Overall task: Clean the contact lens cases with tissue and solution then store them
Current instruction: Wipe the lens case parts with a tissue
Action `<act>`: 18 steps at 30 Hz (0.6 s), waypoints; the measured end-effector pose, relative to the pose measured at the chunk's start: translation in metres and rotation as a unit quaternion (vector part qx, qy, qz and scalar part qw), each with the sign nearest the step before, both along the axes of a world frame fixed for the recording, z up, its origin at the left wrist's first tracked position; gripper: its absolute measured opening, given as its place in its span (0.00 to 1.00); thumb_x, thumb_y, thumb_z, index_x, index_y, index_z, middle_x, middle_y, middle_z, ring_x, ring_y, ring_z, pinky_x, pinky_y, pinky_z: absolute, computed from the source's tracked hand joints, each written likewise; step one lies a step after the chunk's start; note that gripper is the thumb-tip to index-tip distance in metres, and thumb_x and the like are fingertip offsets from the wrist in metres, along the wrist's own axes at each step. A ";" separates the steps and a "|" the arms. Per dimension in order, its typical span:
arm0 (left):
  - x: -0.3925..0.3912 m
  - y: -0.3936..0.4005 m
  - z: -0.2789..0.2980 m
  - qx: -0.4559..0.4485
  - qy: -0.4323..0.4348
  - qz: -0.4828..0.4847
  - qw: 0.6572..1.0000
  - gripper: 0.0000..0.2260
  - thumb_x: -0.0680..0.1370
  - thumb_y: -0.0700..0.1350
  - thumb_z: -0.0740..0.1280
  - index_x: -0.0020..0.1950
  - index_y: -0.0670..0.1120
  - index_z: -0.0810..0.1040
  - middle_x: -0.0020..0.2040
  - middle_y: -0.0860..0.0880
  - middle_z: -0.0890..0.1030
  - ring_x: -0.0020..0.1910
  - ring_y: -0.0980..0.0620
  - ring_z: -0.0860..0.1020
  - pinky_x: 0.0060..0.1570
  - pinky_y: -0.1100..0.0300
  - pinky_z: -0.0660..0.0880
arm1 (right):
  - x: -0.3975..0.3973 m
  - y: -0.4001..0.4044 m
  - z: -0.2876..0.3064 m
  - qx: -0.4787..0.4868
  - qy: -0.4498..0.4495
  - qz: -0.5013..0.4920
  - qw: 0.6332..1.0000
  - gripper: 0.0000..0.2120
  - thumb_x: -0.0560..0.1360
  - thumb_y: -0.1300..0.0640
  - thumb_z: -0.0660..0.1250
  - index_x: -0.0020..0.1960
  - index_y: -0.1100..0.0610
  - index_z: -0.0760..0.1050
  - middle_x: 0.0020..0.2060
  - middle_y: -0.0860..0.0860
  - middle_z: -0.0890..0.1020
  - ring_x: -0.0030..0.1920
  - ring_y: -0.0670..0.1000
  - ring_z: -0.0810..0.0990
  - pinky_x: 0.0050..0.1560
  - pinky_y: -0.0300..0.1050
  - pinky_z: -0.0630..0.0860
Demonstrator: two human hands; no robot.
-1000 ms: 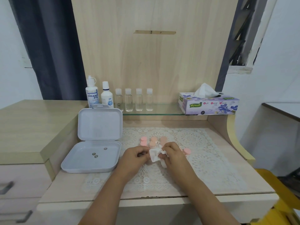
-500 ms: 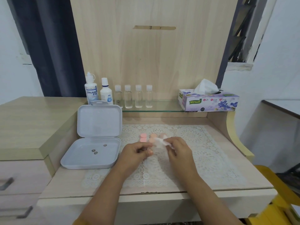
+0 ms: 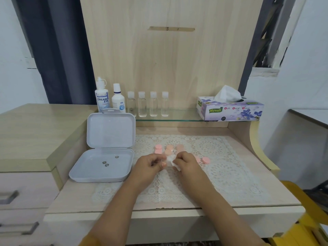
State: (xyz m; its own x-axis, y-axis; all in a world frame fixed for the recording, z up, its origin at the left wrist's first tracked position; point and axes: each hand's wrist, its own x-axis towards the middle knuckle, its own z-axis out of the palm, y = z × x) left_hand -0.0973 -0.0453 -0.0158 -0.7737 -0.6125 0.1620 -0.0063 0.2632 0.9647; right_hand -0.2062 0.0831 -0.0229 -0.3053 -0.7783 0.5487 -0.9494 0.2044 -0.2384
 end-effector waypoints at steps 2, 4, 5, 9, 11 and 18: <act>0.000 0.000 0.000 -0.004 -0.005 -0.002 1.000 0.08 0.76 0.38 0.69 0.51 0.51 0.81 0.51 0.44 0.81 0.54 0.46 0.79 0.57 0.59 0.77 | -0.001 -0.001 -0.002 -0.010 -0.010 0.003 1.000 0.07 0.71 0.68 0.70 0.48 0.61 0.79 0.48 0.50 0.75 0.49 0.47 0.71 0.43 0.40 0.75; 0.001 0.001 0.002 -0.016 -0.008 -0.005 1.000 0.09 0.76 0.39 0.69 0.52 0.52 0.81 0.48 0.49 0.80 0.53 0.50 0.79 0.58 0.59 0.76 | -0.002 -0.001 0.000 -0.024 -0.079 -0.002 0.997 0.09 0.72 0.67 0.69 0.52 0.62 0.79 0.50 0.49 0.75 0.49 0.45 0.72 0.48 0.39 0.74; 0.002 0.002 0.003 -0.018 -0.007 -0.006 1.000 0.09 0.77 0.38 0.69 0.52 0.52 0.81 0.46 0.51 0.80 0.52 0.52 0.79 0.58 0.59 0.76 | -0.003 0.000 0.001 -0.035 -0.126 -0.003 0.991 0.09 0.73 0.67 0.69 0.52 0.61 0.79 0.50 0.47 0.75 0.49 0.43 0.73 0.50 0.37 0.73; 0.002 0.003 0.004 -0.018 0.016 0.009 1.000 0.16 0.77 0.38 0.68 0.43 0.61 0.81 0.37 0.59 0.79 0.43 0.60 0.78 0.54 0.60 0.76 | -0.005 0.007 0.010 -0.138 -0.317 0.004 0.938 0.14 0.73 0.72 0.66 0.50 0.56 0.82 0.48 0.44 0.77 0.49 0.37 0.74 0.49 0.27 0.71; 0.001 0.002 0.004 -0.009 0.026 0.021 0.999 0.16 0.76 0.38 0.69 0.42 0.61 0.81 0.37 0.59 0.79 0.42 0.60 0.78 0.55 0.58 0.77 | -0.007 0.010 0.012 -0.200 -0.305 -0.031 0.931 0.14 0.75 0.70 0.67 0.52 0.54 0.82 0.48 0.45 0.77 0.48 0.35 0.73 0.48 0.25 0.69; -0.001 0.000 0.002 -0.007 0.027 0.003 1.000 0.13 0.75 0.35 0.69 0.42 0.55 0.82 0.38 0.54 0.80 0.42 0.55 0.79 0.52 0.56 0.77 | -0.008 0.003 0.015 -0.084 -0.160 0.033 0.983 0.11 0.76 0.59 0.69 0.59 0.53 0.80 0.48 0.35 0.75 0.50 0.35 0.71 0.51 0.27 0.65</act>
State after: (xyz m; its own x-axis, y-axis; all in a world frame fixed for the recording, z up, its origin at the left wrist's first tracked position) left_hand -0.0982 -0.0458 -0.0137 -0.7600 -0.6142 0.2124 0.0449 0.2764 0.9600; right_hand -0.2138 0.0862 -0.0080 -0.4358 -0.7090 0.5544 -0.8298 0.0779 -0.5526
